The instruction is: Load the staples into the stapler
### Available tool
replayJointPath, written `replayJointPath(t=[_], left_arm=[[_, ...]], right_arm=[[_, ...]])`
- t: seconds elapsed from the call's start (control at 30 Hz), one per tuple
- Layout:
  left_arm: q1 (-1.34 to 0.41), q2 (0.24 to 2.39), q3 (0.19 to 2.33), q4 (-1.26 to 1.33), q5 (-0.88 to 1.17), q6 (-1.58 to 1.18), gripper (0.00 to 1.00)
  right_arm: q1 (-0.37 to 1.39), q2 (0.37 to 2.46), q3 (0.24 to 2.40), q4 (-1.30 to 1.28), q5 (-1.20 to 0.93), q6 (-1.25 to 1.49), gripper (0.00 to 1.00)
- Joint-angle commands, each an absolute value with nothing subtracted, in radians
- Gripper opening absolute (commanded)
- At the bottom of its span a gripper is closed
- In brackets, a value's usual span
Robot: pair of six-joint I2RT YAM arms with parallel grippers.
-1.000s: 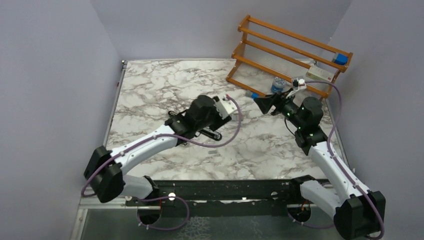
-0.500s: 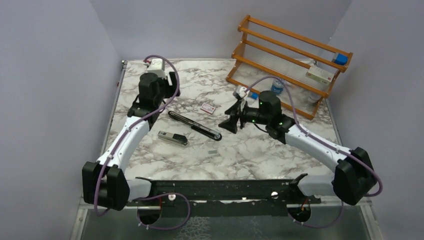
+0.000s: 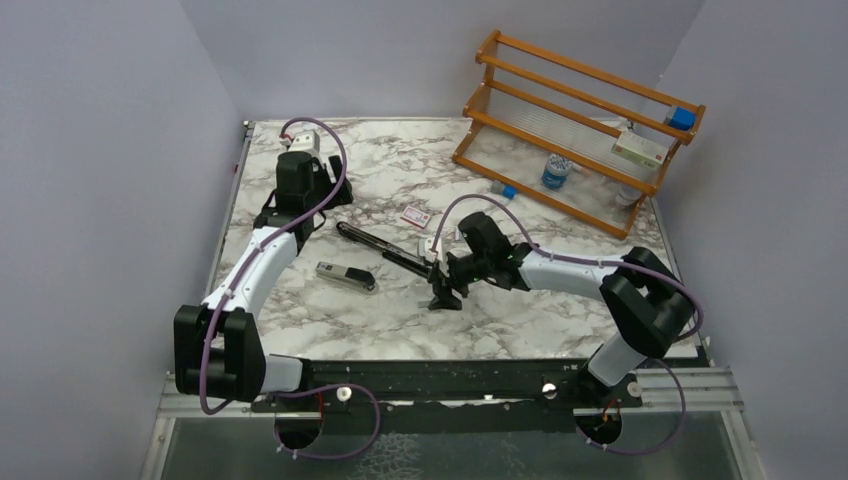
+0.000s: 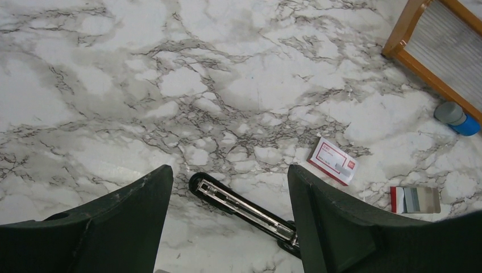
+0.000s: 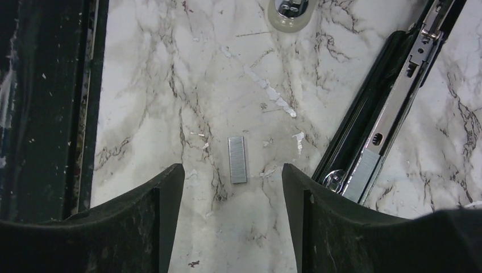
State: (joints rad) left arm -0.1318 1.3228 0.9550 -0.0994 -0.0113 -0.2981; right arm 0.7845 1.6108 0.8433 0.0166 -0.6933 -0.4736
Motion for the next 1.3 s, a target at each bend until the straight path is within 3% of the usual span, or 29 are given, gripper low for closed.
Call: replayJointPath(t=[0.0, 0.37, 0.83, 1.27], left_arm=[[-0.124, 1.335, 0.969, -0.11, 0.0, -0.301, 0.78], [-0.124, 1.345, 0.968, -0.095, 0.01, -0.301, 0.78], [-0.124, 1.35, 0.971, -0.093, 0.02, -0.298, 0.78], [-0.124, 1.354, 0.972, -0.098, 0.016, -0.304, 0.78]], right_arm=[[0.793, 1.653, 0.837, 0.029, -0.723, -0.596, 0.64], [0.836, 1.799, 0.932, -0.085, -0.654, -0.638, 0.47], [0.864, 1.788, 0.934, -0.132, -0.533, -0.656, 0.21], [0.9, 1.856, 1.049, -0.087, -0.371, -0.255, 0.15]])
